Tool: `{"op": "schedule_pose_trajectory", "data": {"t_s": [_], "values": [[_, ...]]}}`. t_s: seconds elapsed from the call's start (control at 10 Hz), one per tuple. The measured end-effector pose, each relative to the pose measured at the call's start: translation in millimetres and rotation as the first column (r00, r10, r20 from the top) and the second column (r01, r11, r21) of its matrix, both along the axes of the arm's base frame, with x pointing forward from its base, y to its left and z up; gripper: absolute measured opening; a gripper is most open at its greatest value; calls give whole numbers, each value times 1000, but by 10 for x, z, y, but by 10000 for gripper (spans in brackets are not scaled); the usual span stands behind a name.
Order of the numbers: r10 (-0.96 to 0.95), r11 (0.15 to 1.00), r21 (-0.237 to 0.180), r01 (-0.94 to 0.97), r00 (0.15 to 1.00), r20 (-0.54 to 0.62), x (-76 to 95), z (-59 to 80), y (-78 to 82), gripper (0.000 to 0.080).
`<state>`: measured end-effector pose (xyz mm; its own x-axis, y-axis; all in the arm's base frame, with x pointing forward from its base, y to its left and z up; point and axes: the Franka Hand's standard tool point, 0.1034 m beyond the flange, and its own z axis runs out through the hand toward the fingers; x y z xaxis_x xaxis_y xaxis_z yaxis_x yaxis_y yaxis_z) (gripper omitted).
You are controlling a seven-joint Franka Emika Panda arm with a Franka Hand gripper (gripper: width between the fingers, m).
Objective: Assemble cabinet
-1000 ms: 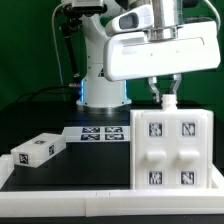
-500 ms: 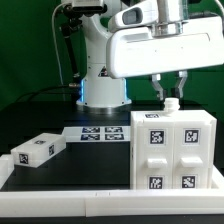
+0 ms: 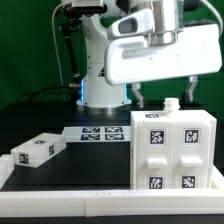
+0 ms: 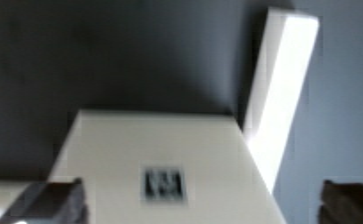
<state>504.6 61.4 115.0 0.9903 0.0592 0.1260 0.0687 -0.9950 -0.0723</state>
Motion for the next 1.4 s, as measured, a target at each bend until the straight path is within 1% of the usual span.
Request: {"op": "schedule_pose_trajectory", "data": {"t_s": [0.1,0.2,0.3,0.4,0.5,0.6,0.7,0.8,1.2,1.3,1.4], "values": [[22,1000,-17,-22,1000,-2,-120,-82,-249,768],[34,999,-32,-33,999,1,-221,-161,-479,790],[67,997,-49,-67,998,5,-310,-218,-701,790],[108,992,-67,-107,994,9,-362,-258,-946,798],[134,988,-78,-133,991,9,-383,-267,-1152,798],[147,986,-85,-146,989,13,-385,-249,-1289,797],[149,985,-89,-147,989,16,-383,-232,-1357,797],[154,985,-87,-152,988,14,-386,-246,-1328,797],[154,984,-87,-152,988,13,-388,-247,-1326,797],[95,993,-70,-96,995,-10,-400,-254,-1302,797],[44,997,-63,-46,998,-35,-459,-279,-1383,797]]}}
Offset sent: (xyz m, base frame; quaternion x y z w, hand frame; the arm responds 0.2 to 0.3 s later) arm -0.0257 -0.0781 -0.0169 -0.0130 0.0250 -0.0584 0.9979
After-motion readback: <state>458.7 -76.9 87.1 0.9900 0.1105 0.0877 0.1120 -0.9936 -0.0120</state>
